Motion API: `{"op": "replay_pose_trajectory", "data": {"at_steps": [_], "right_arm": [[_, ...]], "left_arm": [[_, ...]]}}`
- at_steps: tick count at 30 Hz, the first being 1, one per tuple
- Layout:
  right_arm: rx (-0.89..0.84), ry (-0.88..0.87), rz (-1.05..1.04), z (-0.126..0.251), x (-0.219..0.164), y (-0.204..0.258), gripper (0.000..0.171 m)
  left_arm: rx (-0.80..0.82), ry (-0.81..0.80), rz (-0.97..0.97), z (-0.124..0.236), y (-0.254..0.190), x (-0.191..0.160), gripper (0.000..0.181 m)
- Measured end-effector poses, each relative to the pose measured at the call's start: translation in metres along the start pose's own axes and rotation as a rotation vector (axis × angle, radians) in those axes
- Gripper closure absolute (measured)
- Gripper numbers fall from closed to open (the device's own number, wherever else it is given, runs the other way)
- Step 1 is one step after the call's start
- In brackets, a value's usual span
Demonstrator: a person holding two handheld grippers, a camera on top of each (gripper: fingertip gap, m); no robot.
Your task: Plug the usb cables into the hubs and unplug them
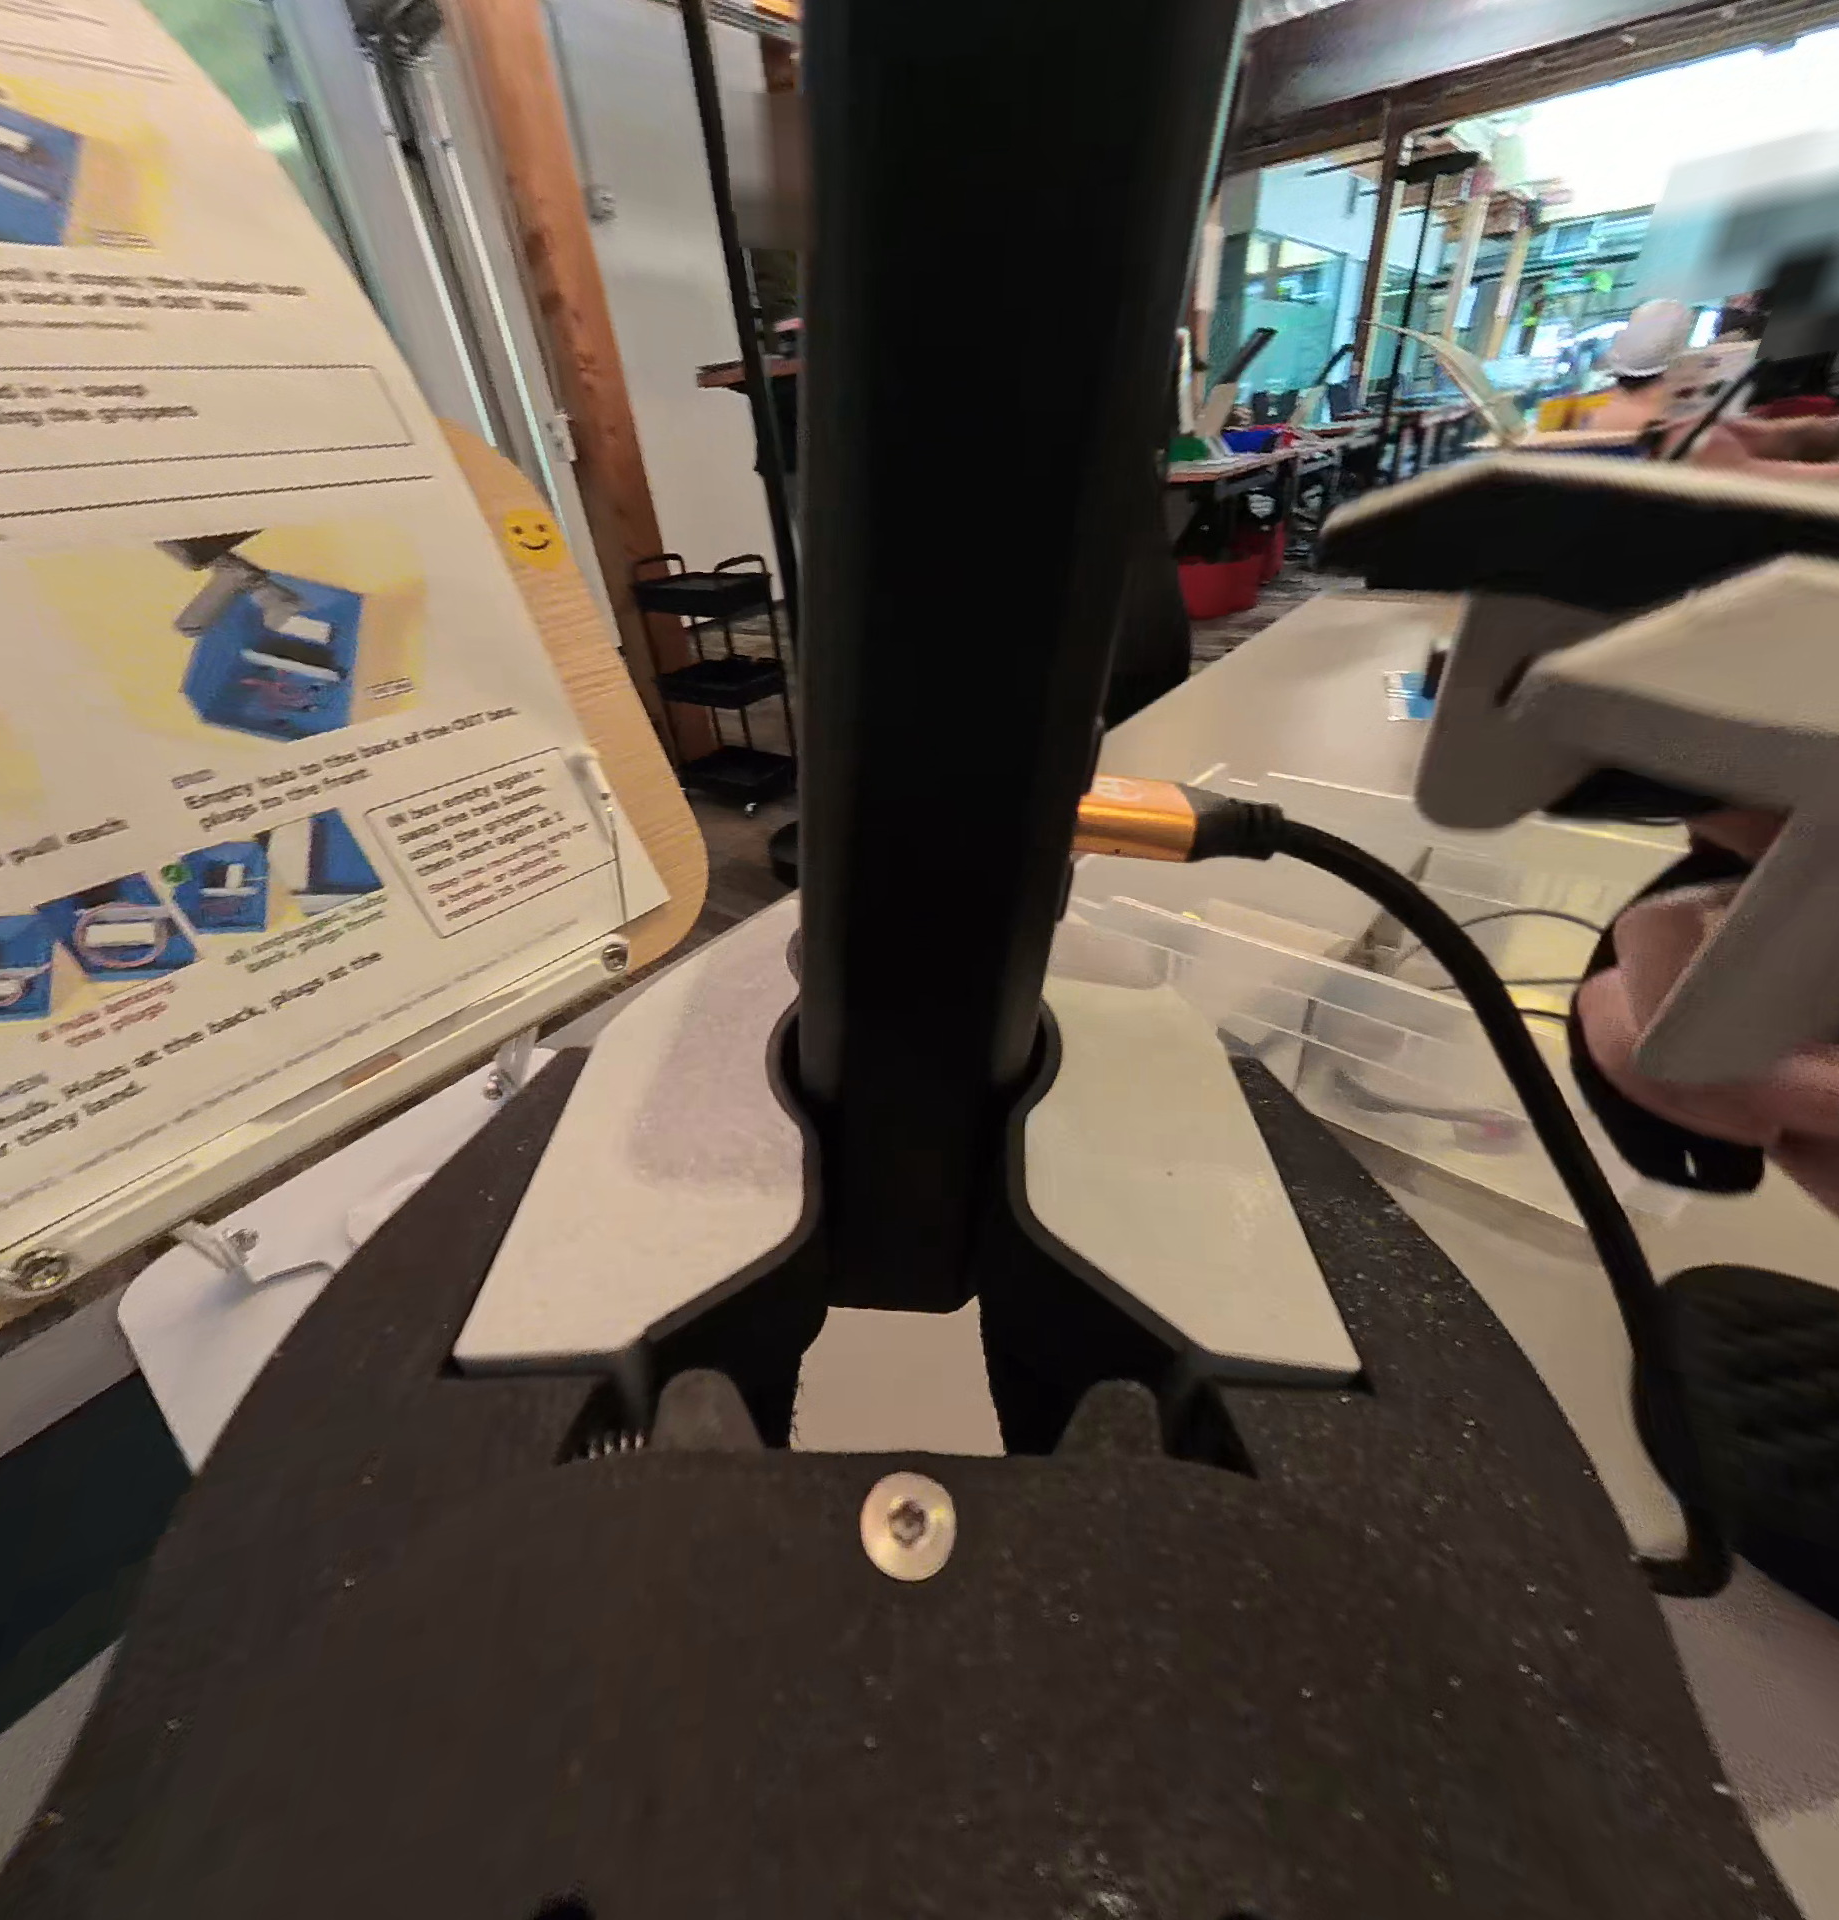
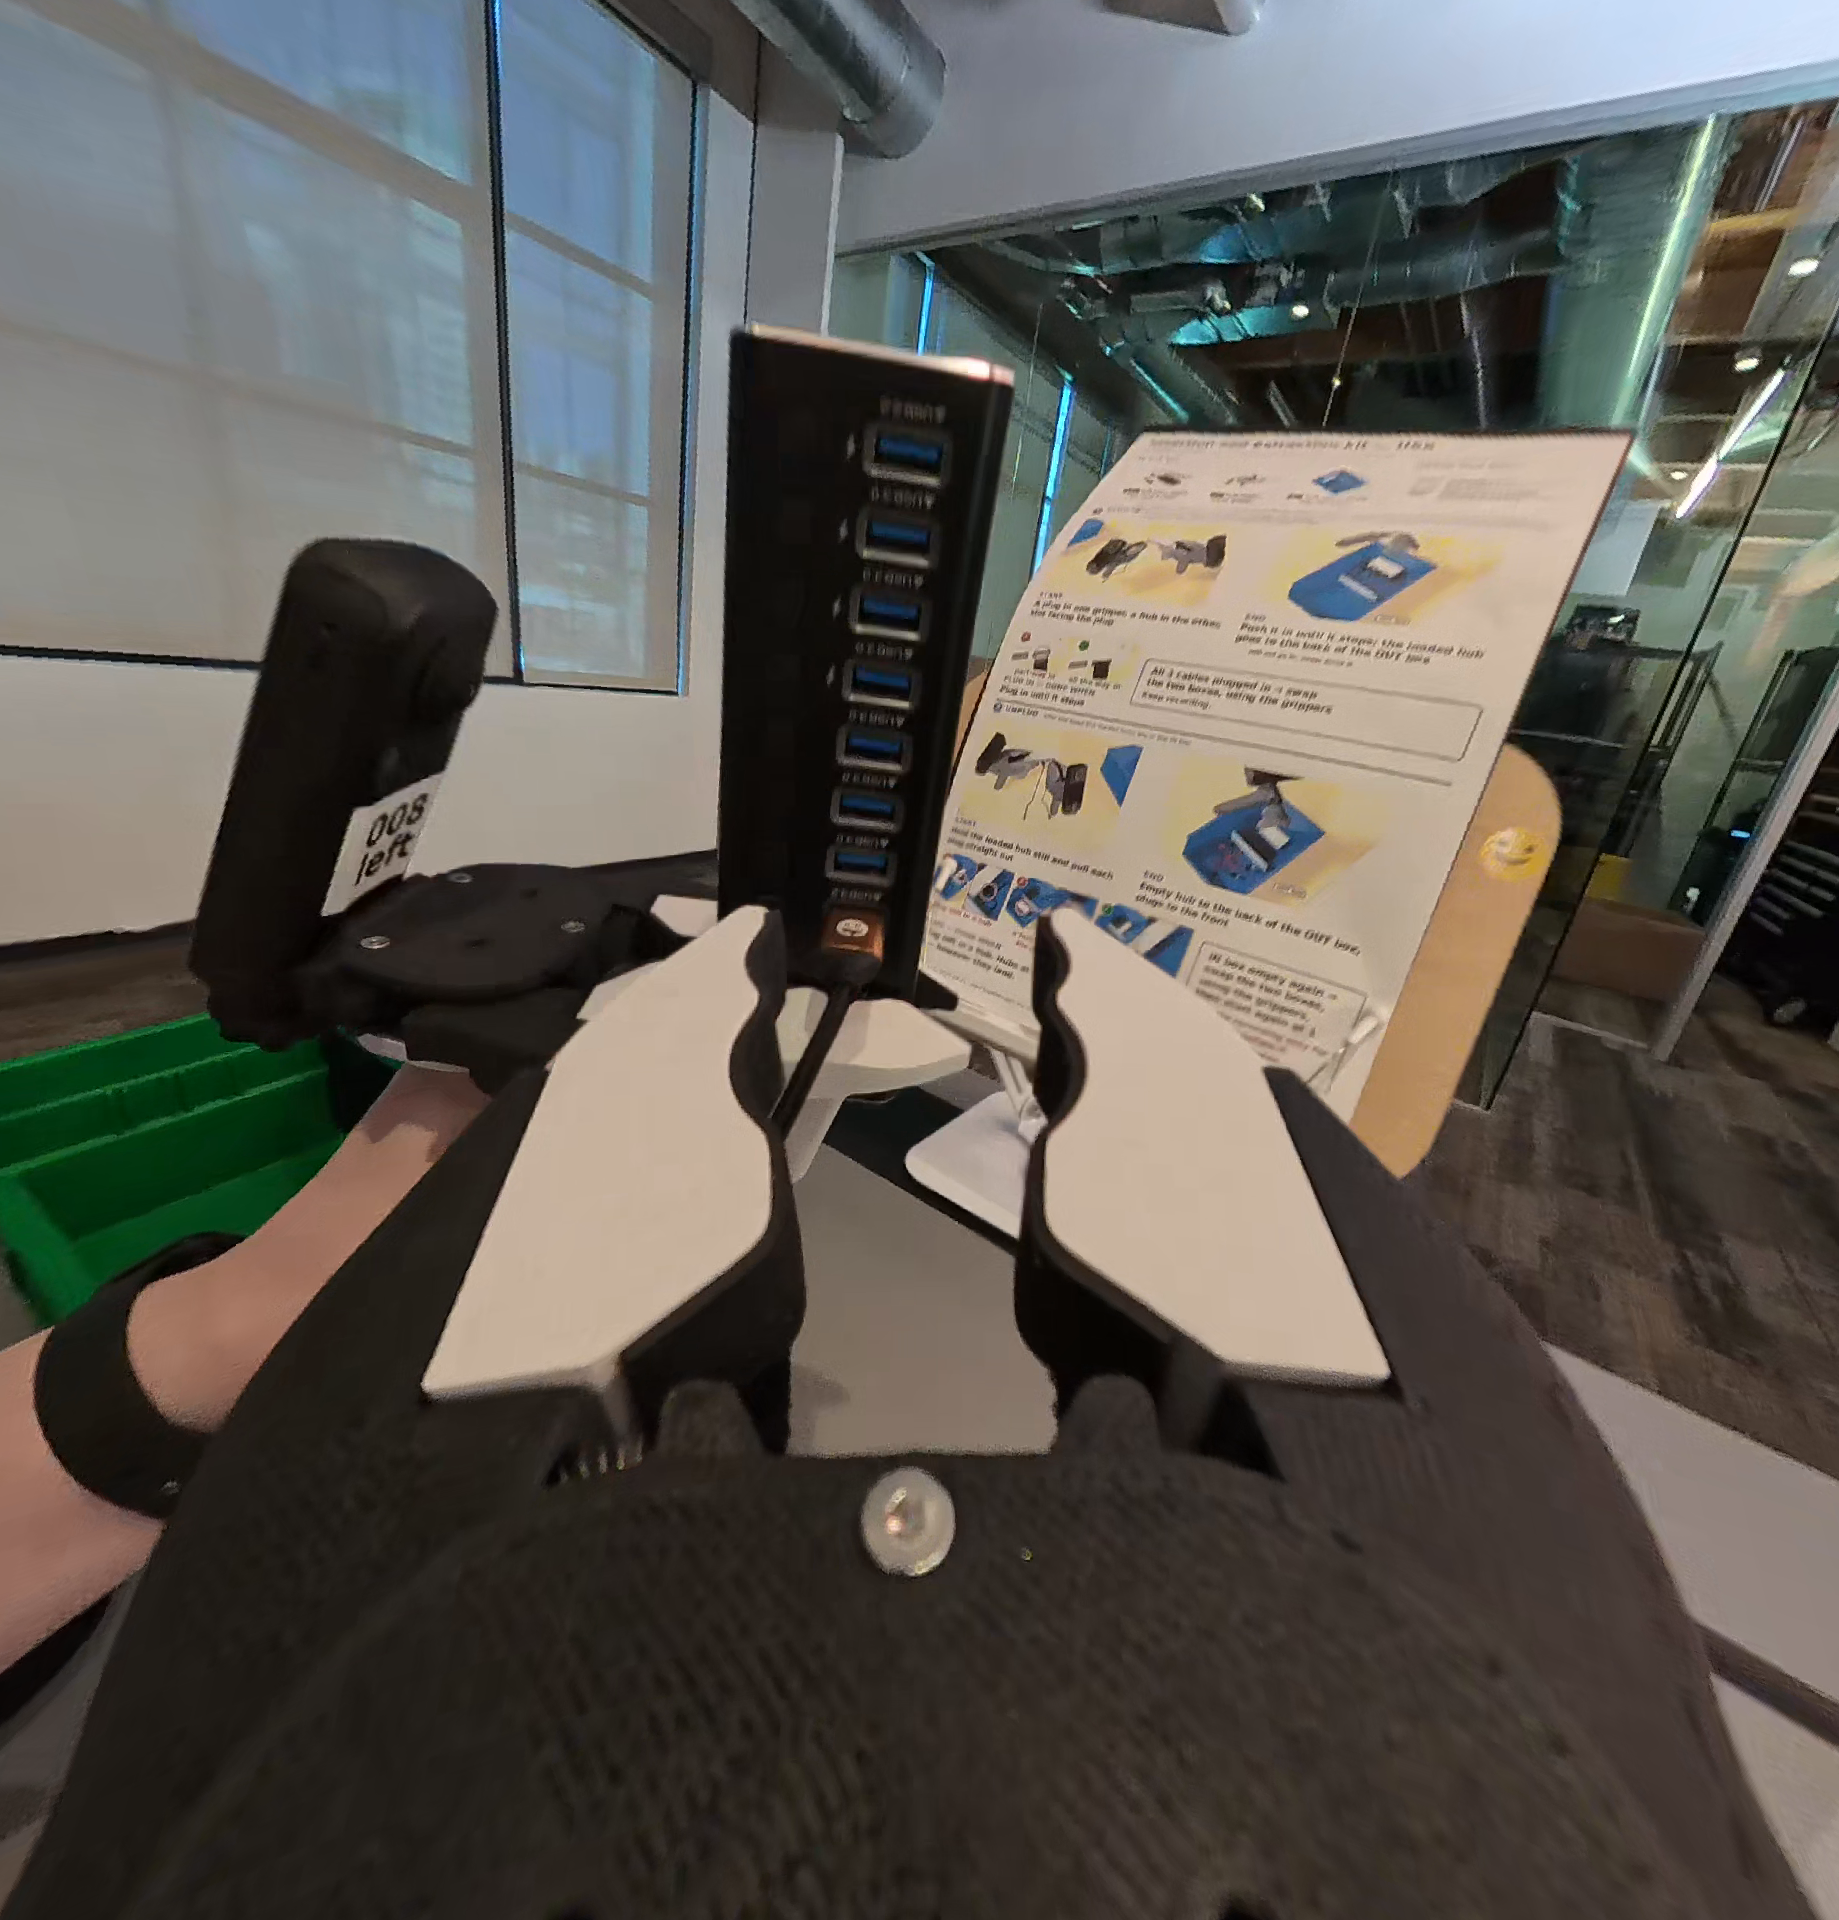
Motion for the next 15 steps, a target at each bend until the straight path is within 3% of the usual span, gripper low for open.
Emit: {"op": "replay_pose_trajectory", "data": {"at_steps": [1, 15], "right_arm": [[0.002, 0.001, -0.019, -0.003, -0.006, 0.0, 0.127], [0.082, 0.065, -0.218, -0.019, -0.042, -0.009, 0.147]], "left_arm": [[0.011, -0.001, -0.004, -0.001, 0.0, -0.001, 0.15], [0.089, 0.043, -0.103, -0.011, -0.011, -0.015, 0.15]]}}
Point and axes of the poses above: each gripper's, where its closed fingertips meet, z back along the fingers, x out of its top, y = z × x across the jaws, the point moved 4 cm from there along z, back along the fingers, and after that the axes turned 10 degrees about x, right-handed, at the moved point
